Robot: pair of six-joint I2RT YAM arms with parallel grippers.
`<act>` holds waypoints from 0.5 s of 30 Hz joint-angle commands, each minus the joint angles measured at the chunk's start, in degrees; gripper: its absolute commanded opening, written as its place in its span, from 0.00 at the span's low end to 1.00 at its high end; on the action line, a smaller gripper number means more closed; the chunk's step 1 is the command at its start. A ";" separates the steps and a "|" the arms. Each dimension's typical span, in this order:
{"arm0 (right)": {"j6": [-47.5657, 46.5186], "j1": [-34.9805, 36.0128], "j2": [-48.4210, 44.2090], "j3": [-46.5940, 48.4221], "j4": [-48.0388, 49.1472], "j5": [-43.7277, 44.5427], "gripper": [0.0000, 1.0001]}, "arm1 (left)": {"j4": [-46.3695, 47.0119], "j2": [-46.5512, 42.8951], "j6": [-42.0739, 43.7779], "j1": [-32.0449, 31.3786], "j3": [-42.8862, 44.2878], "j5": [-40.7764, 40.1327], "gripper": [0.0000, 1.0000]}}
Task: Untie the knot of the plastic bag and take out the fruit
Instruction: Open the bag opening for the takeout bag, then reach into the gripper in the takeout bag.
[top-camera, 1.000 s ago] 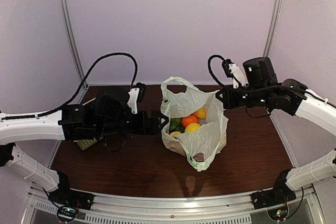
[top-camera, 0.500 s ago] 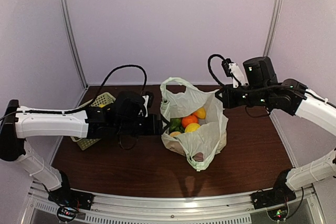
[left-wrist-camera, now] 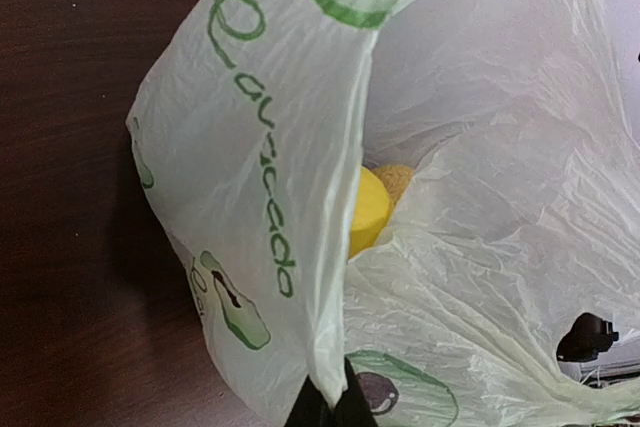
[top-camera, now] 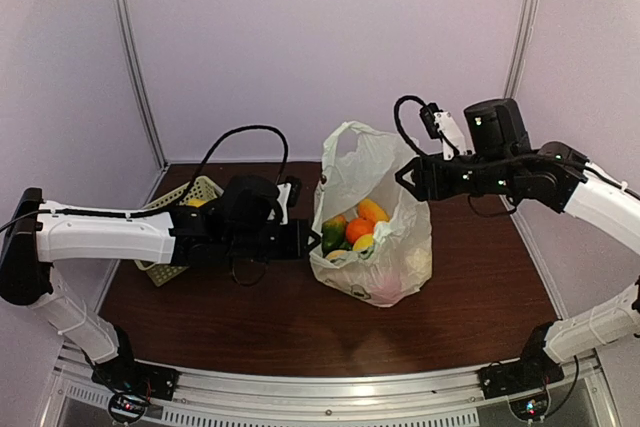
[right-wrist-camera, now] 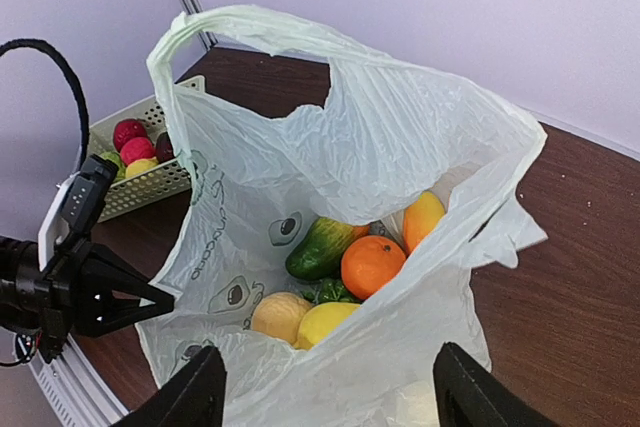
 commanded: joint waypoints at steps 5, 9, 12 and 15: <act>-1.99 2.37 -5.77 3.64 -2.62 -6.20 0.71 | 2.48 -1.19 1.63 0.04 -0.12 0.48 0.00; -3.42 5.55 -1.62 7.51 -4.94 -4.47 0.64 | 2.45 -1.10 1.63 0.09 -0.24 0.47 0.00; -5.07 7.71 3.18 10.78 -6.45 -2.29 0.62 | 2.45 -1.23 1.55 0.09 -0.34 0.34 0.00; -6.13 9.11 7.52 12.13 -5.90 -1.46 0.62 | 2.61 -1.43 1.43 0.07 -0.34 0.06 0.00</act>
